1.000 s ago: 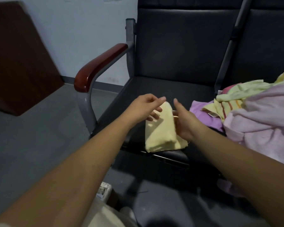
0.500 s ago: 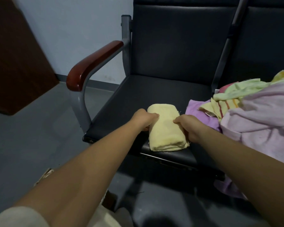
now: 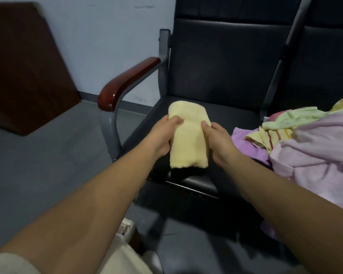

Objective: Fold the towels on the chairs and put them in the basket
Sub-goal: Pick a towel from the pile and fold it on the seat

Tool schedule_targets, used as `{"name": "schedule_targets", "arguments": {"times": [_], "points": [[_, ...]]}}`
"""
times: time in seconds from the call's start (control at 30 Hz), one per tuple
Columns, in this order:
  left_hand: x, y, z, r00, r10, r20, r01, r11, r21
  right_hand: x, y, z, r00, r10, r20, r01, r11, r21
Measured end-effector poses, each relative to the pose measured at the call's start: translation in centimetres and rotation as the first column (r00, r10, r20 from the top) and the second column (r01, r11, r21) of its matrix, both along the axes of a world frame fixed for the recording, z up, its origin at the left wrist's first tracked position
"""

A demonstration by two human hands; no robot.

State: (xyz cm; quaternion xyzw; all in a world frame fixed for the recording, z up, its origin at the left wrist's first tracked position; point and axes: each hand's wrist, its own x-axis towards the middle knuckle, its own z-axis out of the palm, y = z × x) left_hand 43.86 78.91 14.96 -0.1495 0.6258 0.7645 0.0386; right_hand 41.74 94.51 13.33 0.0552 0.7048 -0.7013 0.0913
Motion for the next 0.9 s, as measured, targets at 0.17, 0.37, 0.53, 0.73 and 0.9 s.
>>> {"name": "schedule_targets", "arguments": {"times": [0.17, 0.37, 0.53, 0.73, 0.9], "points": [[3.9, -6.1, 5.0, 0.984, 0.154, -0.094, -0.141, 0.981, 0.132, 1.2, -6.0, 5.6, 0.966, 0.190, -0.175, -0.201, 0.978, -0.046], [11.1, -15.9, 6.8, 0.931, 0.349, -0.106, -0.318, 0.920, 0.230, 3.6, -17.7, 7.8, 0.866, 0.451, -0.217, -0.453, 0.891, 0.043], [18.0, -23.5, 2.1, 0.828, 0.559, -0.031, -0.538, 0.810, 0.232, 6.9, -27.3, 3.6, 0.727, 0.669, -0.154, -0.640, 0.741, 0.201], [25.8, -27.3, -8.8, 0.688, 0.715, 0.121, -0.720, 0.652, 0.238, 12.3, -34.3, -6.0, 0.522, 0.848, 0.093, -0.830, 0.480, 0.282], [32.7, -26.5, -17.7, 0.581, 0.758, 0.297, -0.811, 0.505, 0.296, 17.3, -35.0, -14.5, 0.342, 0.894, 0.290, -0.927, 0.270, 0.261]]}}
